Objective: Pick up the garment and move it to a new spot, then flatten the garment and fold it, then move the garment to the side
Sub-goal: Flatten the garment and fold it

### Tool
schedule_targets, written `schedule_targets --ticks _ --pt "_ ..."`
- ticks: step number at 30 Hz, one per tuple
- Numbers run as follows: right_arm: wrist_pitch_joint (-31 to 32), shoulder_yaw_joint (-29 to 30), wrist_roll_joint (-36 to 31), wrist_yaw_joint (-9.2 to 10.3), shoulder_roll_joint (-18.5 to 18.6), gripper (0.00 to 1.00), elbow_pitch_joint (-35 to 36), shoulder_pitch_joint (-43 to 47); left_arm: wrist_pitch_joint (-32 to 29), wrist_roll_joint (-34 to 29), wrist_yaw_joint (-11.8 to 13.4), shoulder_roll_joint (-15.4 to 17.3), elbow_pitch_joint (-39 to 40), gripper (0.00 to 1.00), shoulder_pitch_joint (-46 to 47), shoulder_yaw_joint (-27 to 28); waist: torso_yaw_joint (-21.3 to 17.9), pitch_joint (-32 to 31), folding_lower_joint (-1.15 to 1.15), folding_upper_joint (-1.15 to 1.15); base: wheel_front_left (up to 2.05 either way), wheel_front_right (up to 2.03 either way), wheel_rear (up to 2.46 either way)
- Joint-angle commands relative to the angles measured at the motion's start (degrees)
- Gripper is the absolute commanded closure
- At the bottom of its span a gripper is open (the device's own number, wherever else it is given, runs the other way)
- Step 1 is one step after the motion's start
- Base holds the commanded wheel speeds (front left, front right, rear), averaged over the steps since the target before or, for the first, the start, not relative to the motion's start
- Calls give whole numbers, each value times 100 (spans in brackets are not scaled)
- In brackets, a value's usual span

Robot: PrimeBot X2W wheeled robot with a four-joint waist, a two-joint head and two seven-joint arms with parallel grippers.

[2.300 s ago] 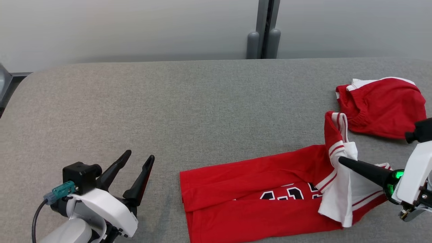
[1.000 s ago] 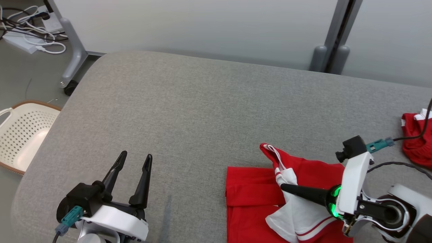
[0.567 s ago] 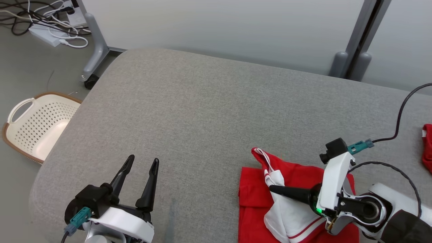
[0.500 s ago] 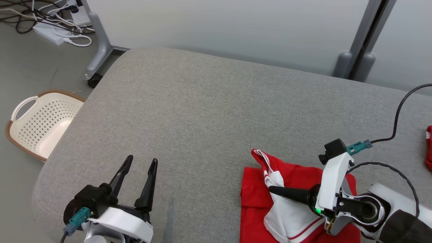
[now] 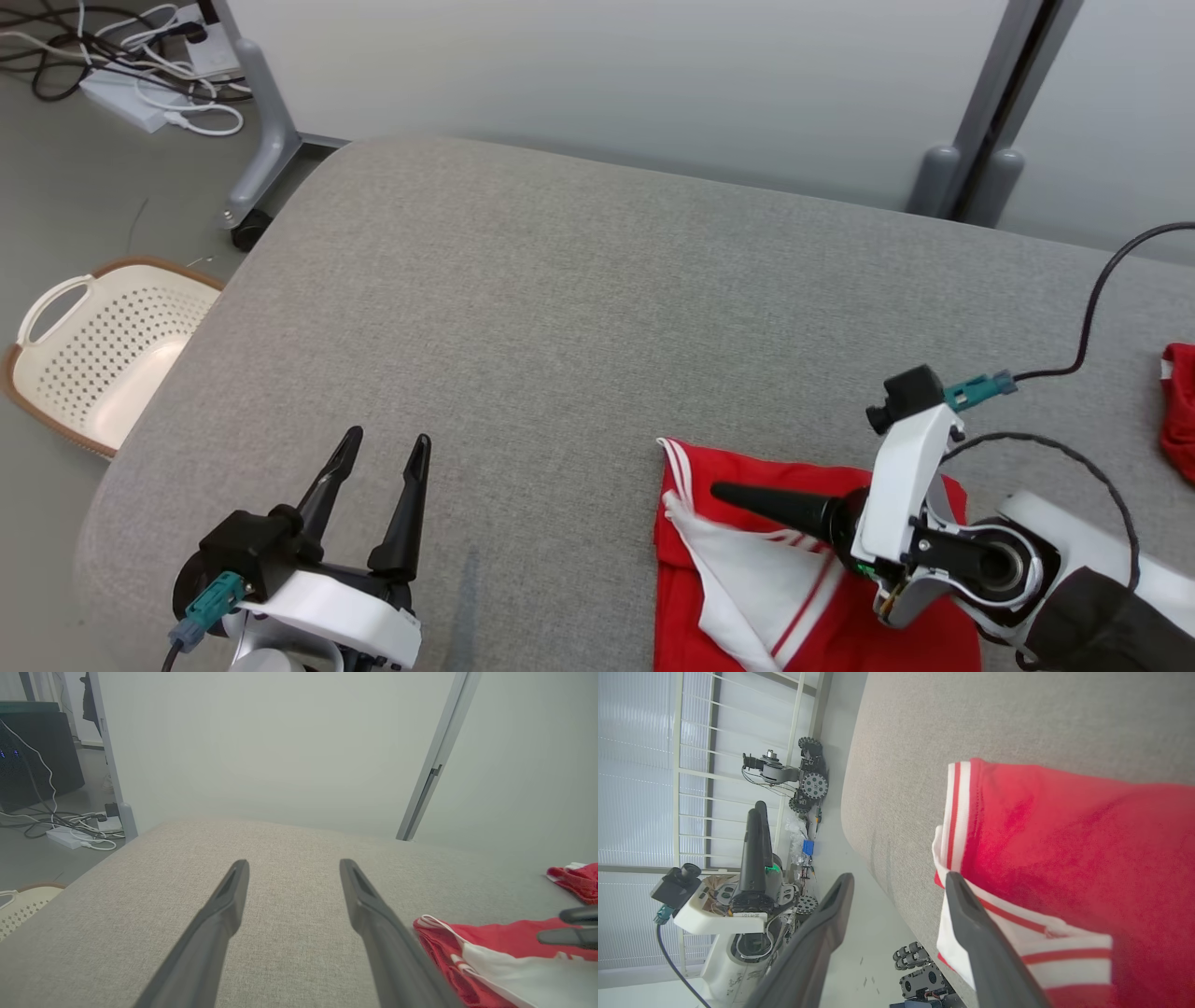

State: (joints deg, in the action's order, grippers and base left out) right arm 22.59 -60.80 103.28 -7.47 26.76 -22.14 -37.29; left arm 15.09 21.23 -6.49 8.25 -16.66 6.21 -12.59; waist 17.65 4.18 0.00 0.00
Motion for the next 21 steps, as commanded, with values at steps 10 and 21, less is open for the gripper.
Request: schedule_targets --ticks 10,21 --pt "-1107 841 -651 -6 497 0 794 253 8 -109 -58 -29 89 0 -119 212 -551 -187 0 0 0 0 0" --pt "-2129 906 -1367 -6 859 0 886 869 8 -159 -94 -55 232 0 -224 334 -756 -244 0 0 0 0 0"
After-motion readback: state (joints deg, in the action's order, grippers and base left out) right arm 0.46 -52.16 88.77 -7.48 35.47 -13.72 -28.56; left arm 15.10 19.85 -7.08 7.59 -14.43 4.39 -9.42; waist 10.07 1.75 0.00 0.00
